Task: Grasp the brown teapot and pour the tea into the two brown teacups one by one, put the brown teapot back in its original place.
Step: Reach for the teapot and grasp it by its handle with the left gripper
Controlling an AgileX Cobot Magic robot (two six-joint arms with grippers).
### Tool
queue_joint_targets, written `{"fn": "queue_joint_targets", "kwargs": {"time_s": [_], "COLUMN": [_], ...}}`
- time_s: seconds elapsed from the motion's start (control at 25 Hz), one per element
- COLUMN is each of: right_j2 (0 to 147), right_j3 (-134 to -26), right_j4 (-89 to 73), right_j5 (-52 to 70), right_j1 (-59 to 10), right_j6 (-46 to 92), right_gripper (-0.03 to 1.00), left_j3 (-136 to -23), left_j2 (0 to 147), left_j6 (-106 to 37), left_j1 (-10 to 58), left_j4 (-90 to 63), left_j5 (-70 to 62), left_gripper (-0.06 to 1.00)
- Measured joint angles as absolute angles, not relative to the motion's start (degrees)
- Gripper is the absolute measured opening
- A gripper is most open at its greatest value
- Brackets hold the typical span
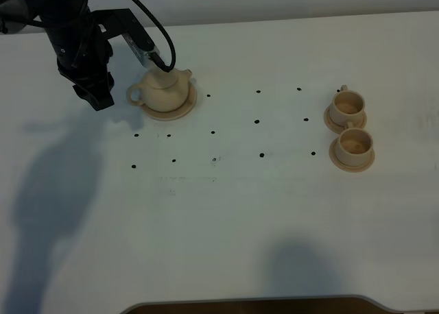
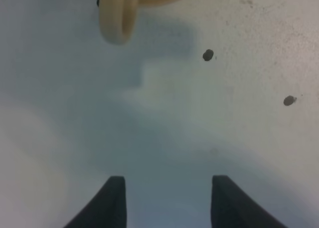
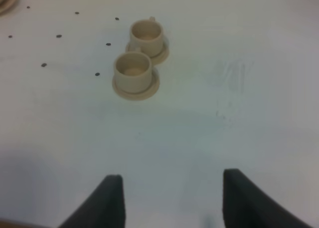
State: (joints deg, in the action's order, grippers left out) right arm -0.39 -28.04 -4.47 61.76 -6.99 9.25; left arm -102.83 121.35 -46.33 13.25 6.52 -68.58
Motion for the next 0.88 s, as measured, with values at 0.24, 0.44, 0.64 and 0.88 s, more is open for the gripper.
{"fn": "queue_joint_targets", "kwargs": {"time_s": [0.24,0.44,0.64,0.88], "right_j2": [-0.4,-0.4,-0.4,-0.4], "right_j3": [-28.0,-28.0,-28.0,-28.0], "right_j4": [-4.5,-4.5,-4.5,-4.5], "right_j5": [61.8,61.8,61.8,61.8], "right_j1": [-7.0,-7.0,-7.0,-7.0], "right_j6": [9.2,9.2,9.2,9.2], "right_gripper": [0.44,0.44,0.44,0.44], "left_j3": [-102.8,-102.8,-102.8,-103.6], "left_j2": [121.4,121.4,121.5,123.5], "left_j6": [-45.7,-42.3,-37.2,-33.6], "left_j1": [13.3,13.4,14.5,16.3], "left_j4": [5.9,1.9,0.8,0.9], "left_j5": [-68.6,-68.6,-68.6,-68.6], "left_gripper": [0.41,0.41,0.41,0.41]}}
